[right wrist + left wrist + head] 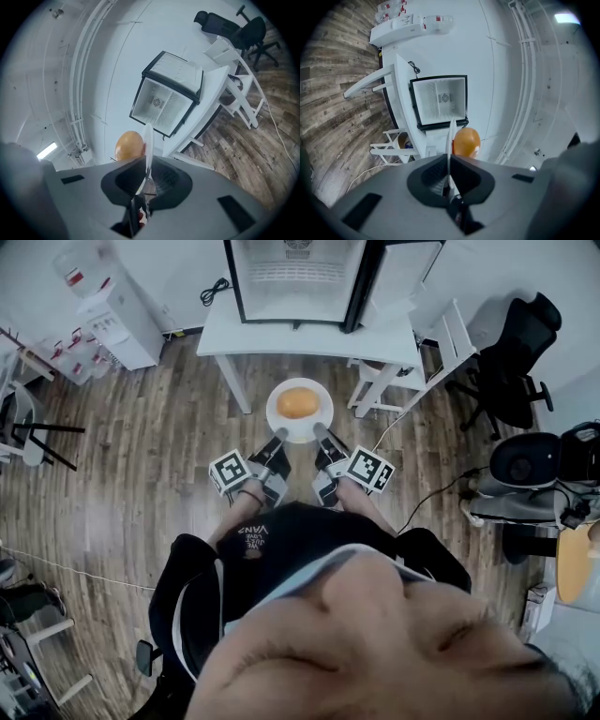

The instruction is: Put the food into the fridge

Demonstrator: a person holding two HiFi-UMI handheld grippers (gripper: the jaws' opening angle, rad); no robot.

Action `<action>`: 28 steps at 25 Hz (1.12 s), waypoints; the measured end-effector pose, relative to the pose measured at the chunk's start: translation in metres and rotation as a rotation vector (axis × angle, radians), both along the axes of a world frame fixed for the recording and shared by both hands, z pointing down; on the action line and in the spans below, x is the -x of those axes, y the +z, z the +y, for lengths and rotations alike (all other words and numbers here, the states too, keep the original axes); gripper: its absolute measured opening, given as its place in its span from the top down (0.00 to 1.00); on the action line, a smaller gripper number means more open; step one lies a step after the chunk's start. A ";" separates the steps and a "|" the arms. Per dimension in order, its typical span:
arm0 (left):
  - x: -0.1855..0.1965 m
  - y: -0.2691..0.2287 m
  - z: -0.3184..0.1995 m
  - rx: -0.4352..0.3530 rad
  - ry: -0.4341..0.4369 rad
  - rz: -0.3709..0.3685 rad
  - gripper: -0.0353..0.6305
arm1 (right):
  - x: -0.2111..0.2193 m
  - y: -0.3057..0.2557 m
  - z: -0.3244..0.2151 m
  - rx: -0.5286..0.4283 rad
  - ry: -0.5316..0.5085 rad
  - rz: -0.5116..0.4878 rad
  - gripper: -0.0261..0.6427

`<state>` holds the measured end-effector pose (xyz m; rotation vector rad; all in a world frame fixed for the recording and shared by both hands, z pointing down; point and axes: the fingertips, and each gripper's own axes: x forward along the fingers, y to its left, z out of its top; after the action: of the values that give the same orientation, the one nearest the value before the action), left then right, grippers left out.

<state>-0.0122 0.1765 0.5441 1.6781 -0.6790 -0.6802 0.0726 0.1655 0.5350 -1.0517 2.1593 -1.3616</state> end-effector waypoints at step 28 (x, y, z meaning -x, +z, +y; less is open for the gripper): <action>0.021 0.006 -0.109 0.023 0.044 0.003 0.91 | 0.020 0.002 -0.104 0.006 0.052 0.011 0.93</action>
<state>-0.0331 0.0679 0.5505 1.6656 -0.6439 -0.6413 0.0531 0.0616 0.5374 -1.1130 2.1214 -1.3431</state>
